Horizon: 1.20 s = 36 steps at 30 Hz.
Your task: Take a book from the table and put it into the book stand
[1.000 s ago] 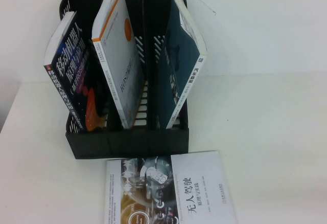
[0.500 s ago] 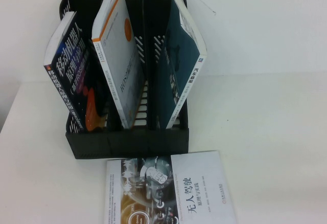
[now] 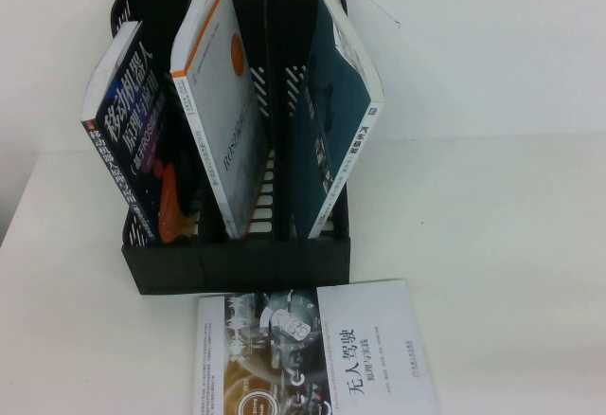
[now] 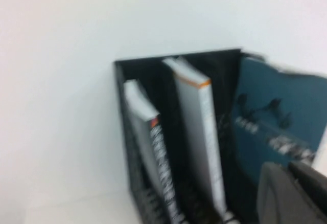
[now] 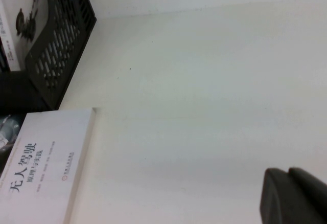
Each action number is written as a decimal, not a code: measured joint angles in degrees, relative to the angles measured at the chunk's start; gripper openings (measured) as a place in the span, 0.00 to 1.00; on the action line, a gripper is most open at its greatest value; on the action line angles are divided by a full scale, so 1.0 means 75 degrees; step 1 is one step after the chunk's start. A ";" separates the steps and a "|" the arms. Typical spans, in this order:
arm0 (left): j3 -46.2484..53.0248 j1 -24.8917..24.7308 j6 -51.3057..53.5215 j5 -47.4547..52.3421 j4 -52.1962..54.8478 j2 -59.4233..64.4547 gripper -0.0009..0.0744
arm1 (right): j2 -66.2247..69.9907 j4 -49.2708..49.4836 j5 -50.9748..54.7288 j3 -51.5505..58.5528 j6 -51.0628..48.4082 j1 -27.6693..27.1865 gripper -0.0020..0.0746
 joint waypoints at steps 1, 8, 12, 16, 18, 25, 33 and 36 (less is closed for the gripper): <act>0.0142 0.0129 0.0000 -0.0006 0.0000 -0.0068 0.01 | 0.0000 0.0000 0.0000 0.0000 0.0000 0.0000 0.02; 0.1237 0.1546 0.0000 0.0134 0.0000 -0.0875 0.01 | 0.0000 0.0000 0.0000 0.0000 0.0000 0.0000 0.02; 0.1841 0.2045 0.0000 0.0531 0.0000 -0.1569 0.01 | 0.0000 0.0000 0.0000 0.0000 0.0000 0.0000 0.02; 0.2395 0.2203 -0.0251 0.0877 -0.0029 -0.1755 0.01 | 0.0000 0.0000 -0.0018 0.0000 0.0000 0.0000 0.02; 0.2401 0.2209 -0.0606 0.1352 -0.0112 -0.1755 0.01 | 0.0000 0.0000 -0.0018 0.0000 0.0000 0.0000 0.02; 0.2387 0.2209 -0.0832 0.2114 -0.0326 -0.1755 0.01 | 0.0000 0.0000 -0.0018 0.0000 0.0005 0.0000 0.02; 0.2376 0.2209 -0.0652 0.2154 -0.0338 -0.1755 0.01 | 0.0000 0.0000 -0.0018 0.0000 0.0017 0.0000 0.02; 0.2376 0.2209 -0.0634 0.2154 -0.0345 -0.1755 0.01 | 0.0000 0.0000 -0.0018 0.0000 0.0017 0.0000 0.02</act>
